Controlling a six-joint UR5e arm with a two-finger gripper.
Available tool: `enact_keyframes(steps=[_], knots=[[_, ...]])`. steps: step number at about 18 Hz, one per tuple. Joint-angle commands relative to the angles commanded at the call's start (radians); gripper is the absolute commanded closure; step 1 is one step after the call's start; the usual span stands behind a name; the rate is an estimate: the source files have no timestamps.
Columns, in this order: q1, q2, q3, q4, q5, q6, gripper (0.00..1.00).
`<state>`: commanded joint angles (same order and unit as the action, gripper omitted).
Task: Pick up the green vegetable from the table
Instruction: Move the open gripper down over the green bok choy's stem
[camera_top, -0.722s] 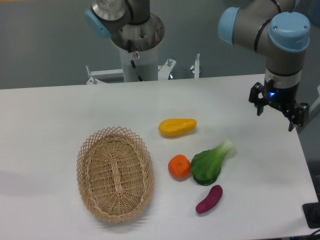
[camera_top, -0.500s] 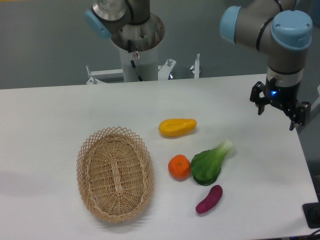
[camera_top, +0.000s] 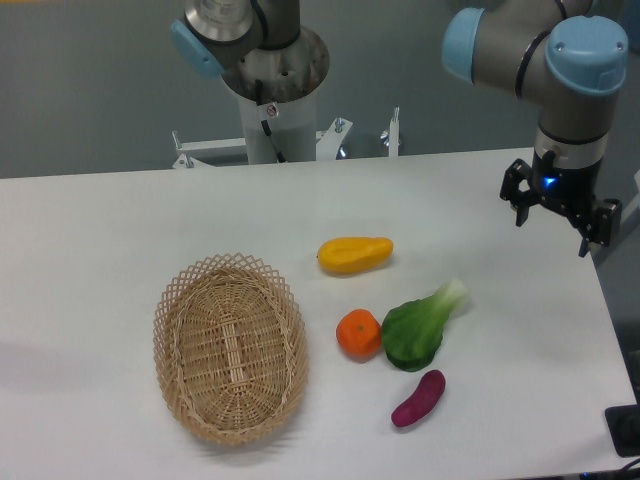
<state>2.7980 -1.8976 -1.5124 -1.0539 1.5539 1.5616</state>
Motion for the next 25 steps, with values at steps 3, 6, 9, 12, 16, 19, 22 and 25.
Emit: enact_keyframes(steps=[3,6,9,12,16,19,22,25], knots=[[-0.005,0.002,-0.008,0.002,0.002,-0.002,0.00],[-0.014,0.000,-0.051,0.014,0.003,-0.014,0.00],[-0.015,-0.003,-0.077,0.025,0.003,-0.012,0.00],[-0.020,-0.017,-0.135,0.066,0.005,-0.008,0.00],[-0.032,-0.044,-0.256,0.233,0.003,-0.009,0.00],[-0.032,-0.049,-0.268,0.244,0.002,-0.002,0.00],[-0.055,-0.063,-0.279,0.248,0.005,0.002,0.00],[-0.086,-0.098,-0.284,0.258,0.008,0.023,0.00]])
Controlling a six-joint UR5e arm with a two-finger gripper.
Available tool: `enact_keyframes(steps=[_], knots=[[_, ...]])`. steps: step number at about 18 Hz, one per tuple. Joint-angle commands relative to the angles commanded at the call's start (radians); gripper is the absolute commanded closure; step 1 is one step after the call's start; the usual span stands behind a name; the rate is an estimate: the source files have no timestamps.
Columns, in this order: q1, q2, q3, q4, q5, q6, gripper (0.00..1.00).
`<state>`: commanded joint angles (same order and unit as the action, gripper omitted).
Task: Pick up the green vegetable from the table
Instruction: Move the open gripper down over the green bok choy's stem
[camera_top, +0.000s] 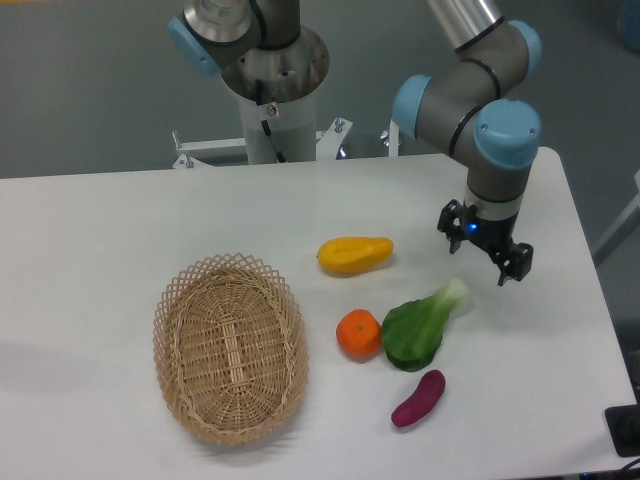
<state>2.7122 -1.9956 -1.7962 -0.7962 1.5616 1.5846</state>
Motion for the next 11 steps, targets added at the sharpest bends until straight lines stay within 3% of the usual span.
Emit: enact_keyframes(steps=[11], knots=[[-0.029,-0.051,-0.017,0.040,-0.002,0.000,0.00]])
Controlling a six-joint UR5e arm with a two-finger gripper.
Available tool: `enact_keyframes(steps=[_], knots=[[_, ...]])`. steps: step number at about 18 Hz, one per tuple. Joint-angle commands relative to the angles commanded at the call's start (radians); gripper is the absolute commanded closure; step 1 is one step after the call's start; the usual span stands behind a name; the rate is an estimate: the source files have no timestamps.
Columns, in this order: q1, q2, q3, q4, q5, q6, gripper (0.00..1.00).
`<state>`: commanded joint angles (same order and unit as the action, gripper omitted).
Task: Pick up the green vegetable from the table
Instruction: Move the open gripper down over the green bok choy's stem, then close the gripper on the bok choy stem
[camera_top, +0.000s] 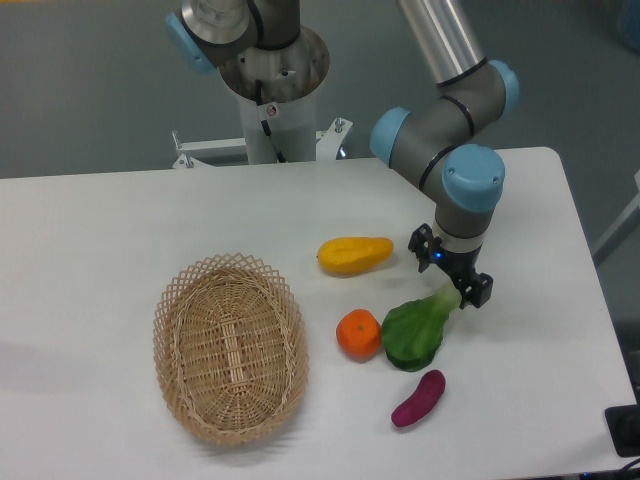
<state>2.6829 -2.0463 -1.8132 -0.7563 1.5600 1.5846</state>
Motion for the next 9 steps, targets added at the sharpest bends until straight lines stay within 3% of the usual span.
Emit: enact_keyframes(steps=[1,2,3,5,9], knots=[[0.000,0.000,-0.002,0.002,0.000,0.002,0.01],[0.000,0.000,0.000,0.003,0.000,0.000,0.11],[0.000,0.000,0.000,0.003,0.000,0.002,0.33],[0.000,0.002,0.003,0.002,0.002,0.006,0.51],[0.003,0.011,0.012,0.000,0.000,0.011,0.60]])
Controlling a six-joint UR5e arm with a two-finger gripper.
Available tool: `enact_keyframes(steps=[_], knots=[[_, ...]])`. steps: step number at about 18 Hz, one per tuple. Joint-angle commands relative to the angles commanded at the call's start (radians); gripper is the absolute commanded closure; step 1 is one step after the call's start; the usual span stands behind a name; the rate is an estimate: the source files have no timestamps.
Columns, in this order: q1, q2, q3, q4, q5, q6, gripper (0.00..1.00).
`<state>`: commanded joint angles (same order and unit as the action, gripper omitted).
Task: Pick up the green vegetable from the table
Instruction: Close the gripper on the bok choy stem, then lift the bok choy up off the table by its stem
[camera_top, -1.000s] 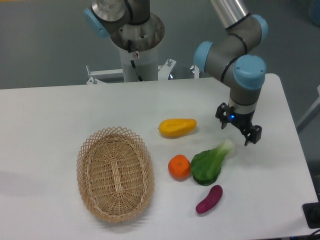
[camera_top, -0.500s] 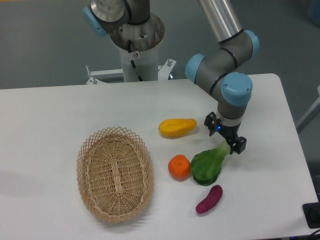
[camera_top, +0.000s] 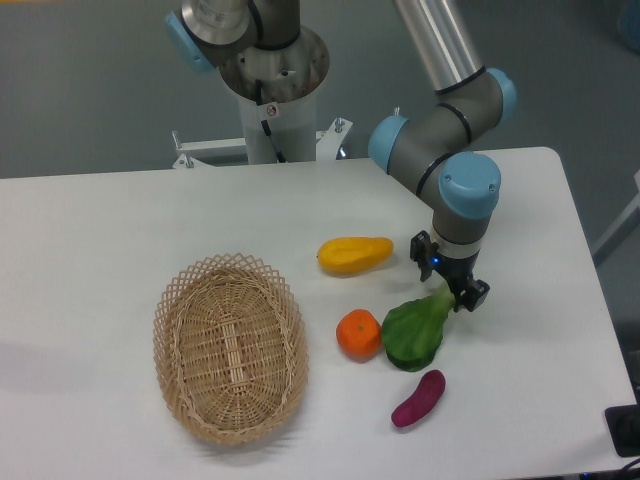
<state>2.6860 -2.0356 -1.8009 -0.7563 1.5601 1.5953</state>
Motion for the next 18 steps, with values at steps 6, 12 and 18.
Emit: enact_keyframes(steps=[6,12,18], knots=[[0.037,0.054,0.051,-0.015,-0.008,0.003,0.62],[0.055,0.103,0.164,-0.161,-0.023,0.003,0.62],[0.081,0.118,0.320,-0.382,-0.025,0.009,0.61]])
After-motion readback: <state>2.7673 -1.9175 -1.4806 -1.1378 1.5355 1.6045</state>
